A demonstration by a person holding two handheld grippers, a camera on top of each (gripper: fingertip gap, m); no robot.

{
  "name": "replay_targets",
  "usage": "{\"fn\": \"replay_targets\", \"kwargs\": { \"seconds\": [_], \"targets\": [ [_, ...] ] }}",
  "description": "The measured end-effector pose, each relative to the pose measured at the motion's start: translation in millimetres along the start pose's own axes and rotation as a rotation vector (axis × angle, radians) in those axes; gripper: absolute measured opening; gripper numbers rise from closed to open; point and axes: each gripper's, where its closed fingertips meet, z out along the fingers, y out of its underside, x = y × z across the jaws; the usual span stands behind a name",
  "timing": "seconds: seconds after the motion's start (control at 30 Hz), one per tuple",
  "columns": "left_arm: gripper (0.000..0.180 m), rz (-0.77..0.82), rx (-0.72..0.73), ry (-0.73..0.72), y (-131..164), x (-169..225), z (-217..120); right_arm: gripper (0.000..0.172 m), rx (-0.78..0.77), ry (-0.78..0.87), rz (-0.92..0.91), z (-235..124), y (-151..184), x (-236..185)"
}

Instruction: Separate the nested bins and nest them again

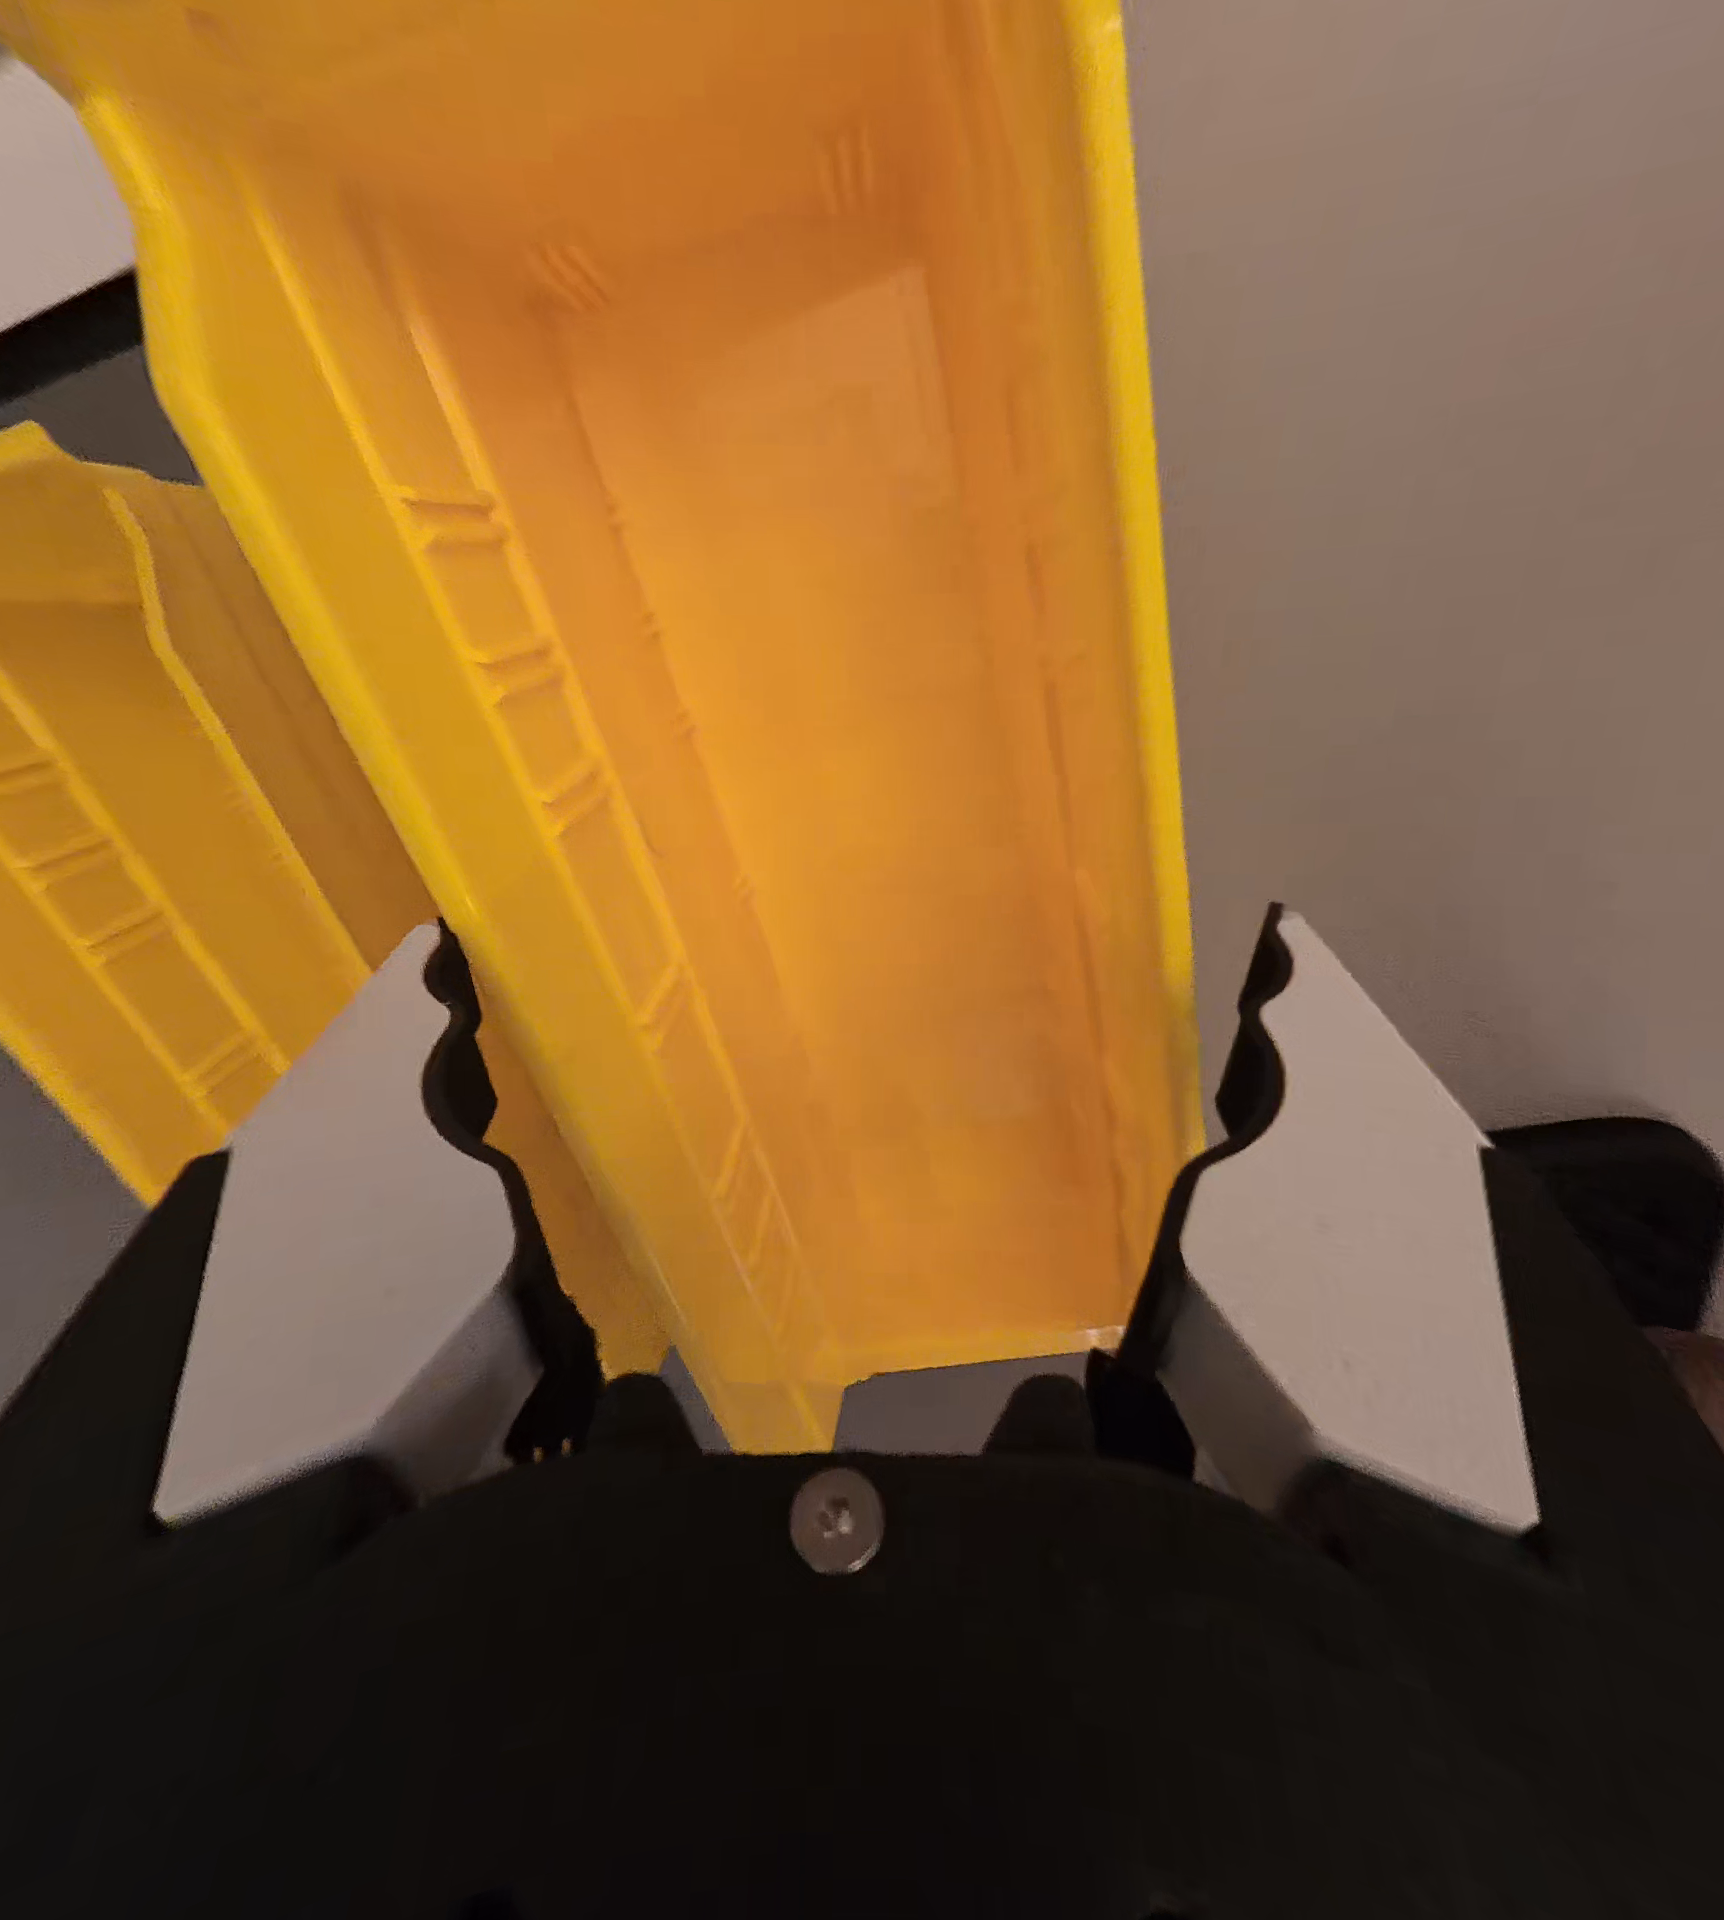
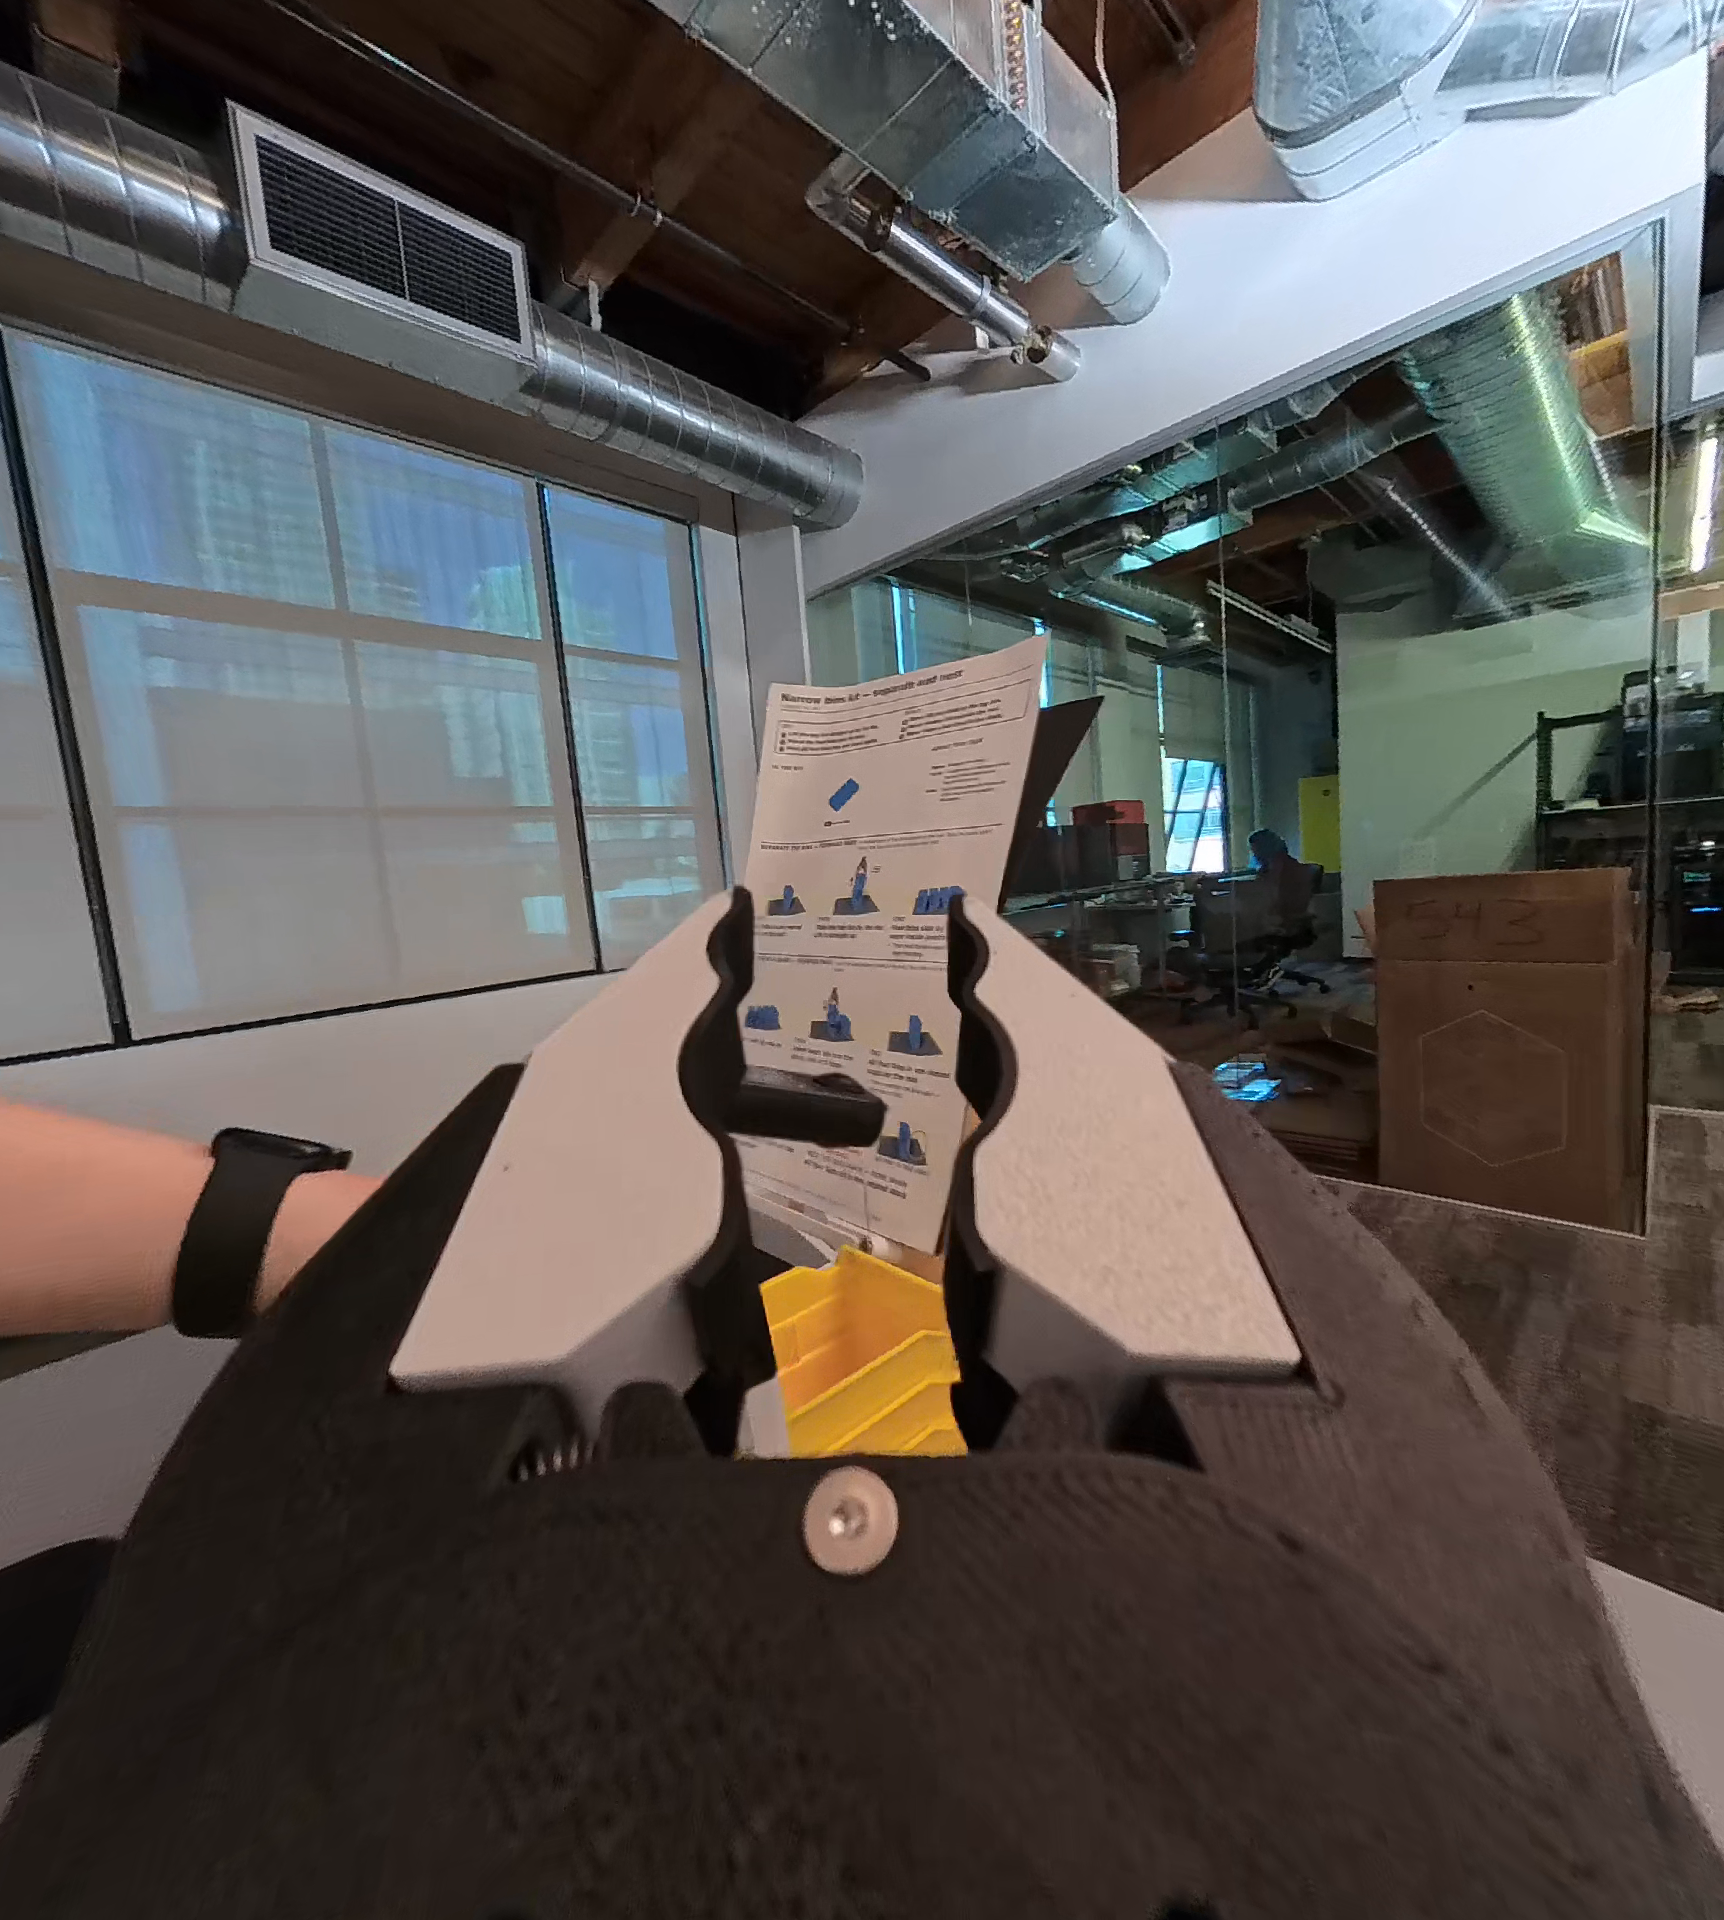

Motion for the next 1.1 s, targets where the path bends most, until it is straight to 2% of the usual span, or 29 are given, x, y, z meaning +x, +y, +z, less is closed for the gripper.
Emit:
{"fn": "replay_targets", "kwargs": {
  "seconds": [0.07,0.27,0.53,1.1],
  "targets": [
    [0.135,0.003,-0.012,-0.029,0,-5,1,0.037,0.017,-0.01,0.034,-3,-3,2],
    [0.135,-0.059,-0.052,0.05,6,-1,6,0.036,0.072,0.024,0.049,-14,-15,12],
    [0.122,-0.049,-0.061,0.041,6,-2,2,0.037,0.039,-0.019,0.079,-9,-8,7],
    [0.121,-0.044,-0.134,0.037,14,-2,-10,0.037,-0.004,-0.03,0.07,-1,2,3]
  ]
}}
